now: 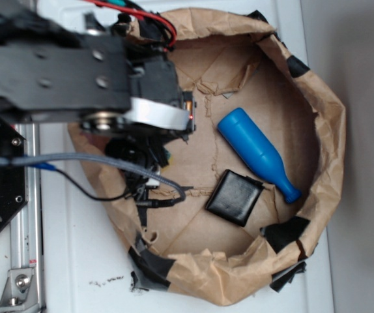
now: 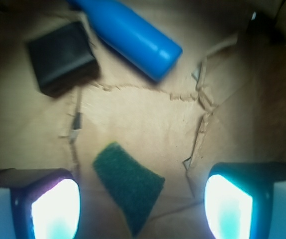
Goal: Grab the green sponge.
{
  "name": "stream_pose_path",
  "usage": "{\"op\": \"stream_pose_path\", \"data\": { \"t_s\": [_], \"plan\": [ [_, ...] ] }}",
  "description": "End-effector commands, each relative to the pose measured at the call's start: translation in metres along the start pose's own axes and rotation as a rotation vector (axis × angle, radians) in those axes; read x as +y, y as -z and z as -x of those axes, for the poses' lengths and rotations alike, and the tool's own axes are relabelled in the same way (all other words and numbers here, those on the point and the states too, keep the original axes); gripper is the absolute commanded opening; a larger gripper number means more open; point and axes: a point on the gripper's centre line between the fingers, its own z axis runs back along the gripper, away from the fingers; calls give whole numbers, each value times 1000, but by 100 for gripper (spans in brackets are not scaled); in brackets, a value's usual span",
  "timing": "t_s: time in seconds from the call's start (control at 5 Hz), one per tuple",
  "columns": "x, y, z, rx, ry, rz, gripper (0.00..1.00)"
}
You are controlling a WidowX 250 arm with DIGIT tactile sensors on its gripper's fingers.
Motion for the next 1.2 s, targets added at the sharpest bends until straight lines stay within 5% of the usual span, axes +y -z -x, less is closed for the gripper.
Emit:
{"op": "stream_pose_path", "data": {
  "t_s": [0.0,0.2,0.4,0.6,0.8,1.0],
  "plan": [
    [12,10,-11,-68,37,-64,100],
    [-4,29,-4,-50,199,-59,100],
    [-10,54,13,53,217,-29,100],
    [-20,69,23,113,221,-66,100],
    [-15,65,18,111,169,-57,0],
    [-9,58,13,98,152,-50,0]
  ]
}}
